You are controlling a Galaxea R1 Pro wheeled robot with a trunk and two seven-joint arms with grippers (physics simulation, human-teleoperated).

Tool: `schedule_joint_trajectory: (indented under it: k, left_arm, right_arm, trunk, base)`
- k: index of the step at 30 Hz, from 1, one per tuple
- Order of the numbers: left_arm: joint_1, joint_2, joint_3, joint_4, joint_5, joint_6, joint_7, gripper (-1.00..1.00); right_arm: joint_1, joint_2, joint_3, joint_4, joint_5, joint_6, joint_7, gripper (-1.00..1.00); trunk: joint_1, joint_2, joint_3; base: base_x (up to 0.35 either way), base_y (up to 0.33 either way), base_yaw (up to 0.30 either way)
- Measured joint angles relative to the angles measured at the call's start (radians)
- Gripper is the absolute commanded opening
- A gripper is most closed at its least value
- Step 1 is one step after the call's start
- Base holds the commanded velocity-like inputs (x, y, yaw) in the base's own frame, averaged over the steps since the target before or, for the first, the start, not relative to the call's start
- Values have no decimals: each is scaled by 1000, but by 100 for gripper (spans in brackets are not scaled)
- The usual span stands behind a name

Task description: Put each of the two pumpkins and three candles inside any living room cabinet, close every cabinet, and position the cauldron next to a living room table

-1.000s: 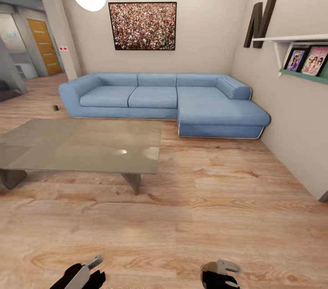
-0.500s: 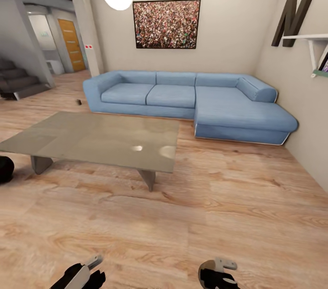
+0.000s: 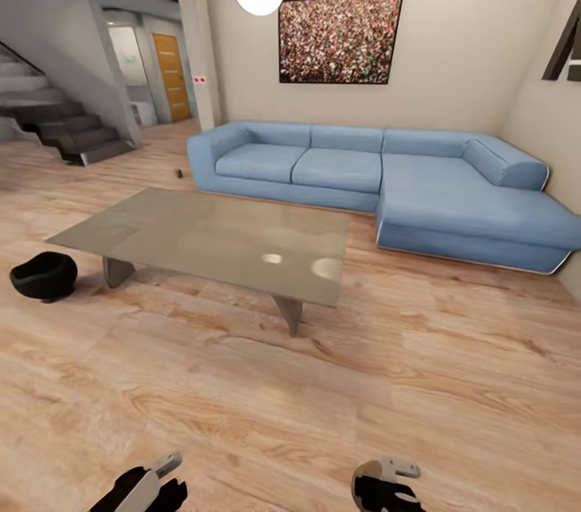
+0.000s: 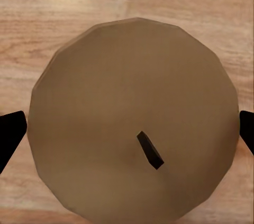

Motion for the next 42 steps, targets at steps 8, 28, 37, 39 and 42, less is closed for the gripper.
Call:
schedule_joint_trajectory:
  k: [8,28,37,39,42]
  left_arm:
    - [0,0,0,0,0,0,0,100]
    - [0,0,0,0,0,0,0,100]
    - [0,0,0,0,0,0,0,100]
    - [0,0,0,0,0,0,0,100]
    - [0,0,0,0,0,0,0,100]
  right_arm:
    - [0,0,0,0,0,0,0,-100]
    - [0,0,-1,0,-3,0,-1,-100]
    - [0,0,-1,0,-3,0,-2,-100]
    - [0,0,-1,0,-3,0,-2,-100]
    - [0,0,0,0,-3,0,-2,-100]
  trunk:
    - [0,0,-4]
    - [0,0,-14]
    - [0,0,-19]
    - [0,0,-20]
    - [0,0,-22]
  base:
    - [0,0,275]
    - [0,0,275]
    - [0,0,275]
    - [0,0,275]
    - [0,0,275]
